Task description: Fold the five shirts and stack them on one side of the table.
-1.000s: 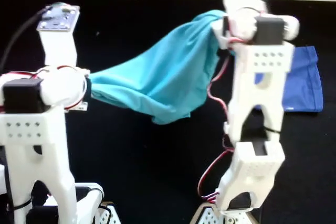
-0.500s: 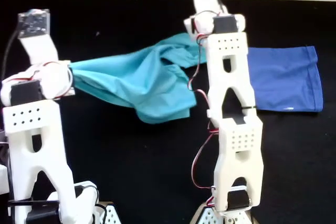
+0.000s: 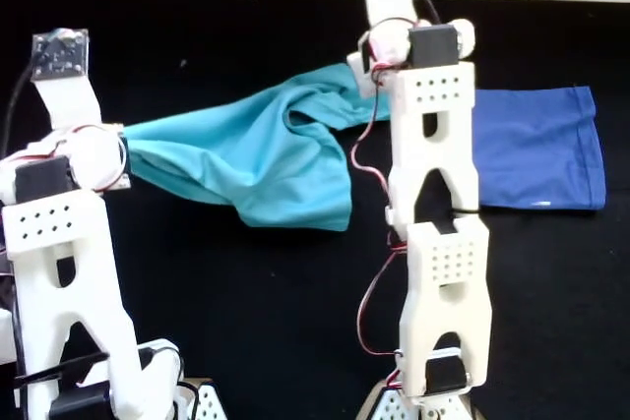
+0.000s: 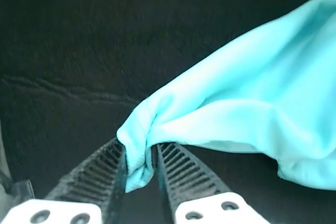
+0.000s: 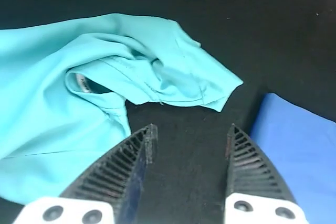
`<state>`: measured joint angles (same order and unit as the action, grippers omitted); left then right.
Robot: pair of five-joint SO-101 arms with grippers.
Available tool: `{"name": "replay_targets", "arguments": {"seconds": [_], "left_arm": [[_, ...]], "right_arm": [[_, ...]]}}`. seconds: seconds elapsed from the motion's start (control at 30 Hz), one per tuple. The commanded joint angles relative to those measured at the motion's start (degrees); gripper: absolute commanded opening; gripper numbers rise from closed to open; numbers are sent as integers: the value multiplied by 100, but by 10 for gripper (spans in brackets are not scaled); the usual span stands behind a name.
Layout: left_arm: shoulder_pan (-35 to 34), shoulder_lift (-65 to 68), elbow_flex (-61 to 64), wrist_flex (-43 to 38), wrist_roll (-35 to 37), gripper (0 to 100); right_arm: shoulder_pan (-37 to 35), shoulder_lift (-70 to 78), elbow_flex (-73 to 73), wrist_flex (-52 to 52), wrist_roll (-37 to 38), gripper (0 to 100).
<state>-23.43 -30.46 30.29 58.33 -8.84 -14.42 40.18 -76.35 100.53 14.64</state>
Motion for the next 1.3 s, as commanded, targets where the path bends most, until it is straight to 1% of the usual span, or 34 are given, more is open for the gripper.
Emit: {"name": "replay_targets", "arguments": {"seconds": [0.0, 0.07, 0.17, 0.3, 0.37, 0.43, 0.53, 0.63, 0.73, 0.9, 1.2, 1.27], "left_arm": [[-40, -127, 48, -114, -26, 9], [-48, -127, 75, -97, -18, 9], [-48, -127, 40, -105, -18, 9], [-22, -136, 22, -114, -18, 9], [-22, -136, 31, -114, -18, 9], [-22, -136, 31, -114, -18, 9], [-31, -136, 40, -114, -26, 9], [-48, -136, 66, -105, -35, 9], [-57, -136, 75, -79, -35, 9], [-48, -136, 75, -97, -35, 9], [-31, -136, 75, -70, -35, 9], [-31, -136, 75, -70, -35, 9]], "right_arm": [[-189, -787, 391, 84, -273, 210], [-259, -1429, 1323, 75, -466, 210], [-391, -2440, 3310, 57, -527, 210], [-901, -3371, 5754, -180, -422, 210], [-1130, -3626, 6774, -541, -220, 210], [-1279, -3749, 7644, -1121, -132, 210], [-1358, -3767, 8505, -1982, 70, 210], [-1358, -3758, 8945, -2571, 185, 210], [-1358, -3749, 9147, -2844, 176, 212], [-1367, -3266, 9121, -2967, 167, 212], [-1429, -2440, 8295, -3090, 158, 207], [-1429, -2325, 8224, -3090, 158, 170]]}}
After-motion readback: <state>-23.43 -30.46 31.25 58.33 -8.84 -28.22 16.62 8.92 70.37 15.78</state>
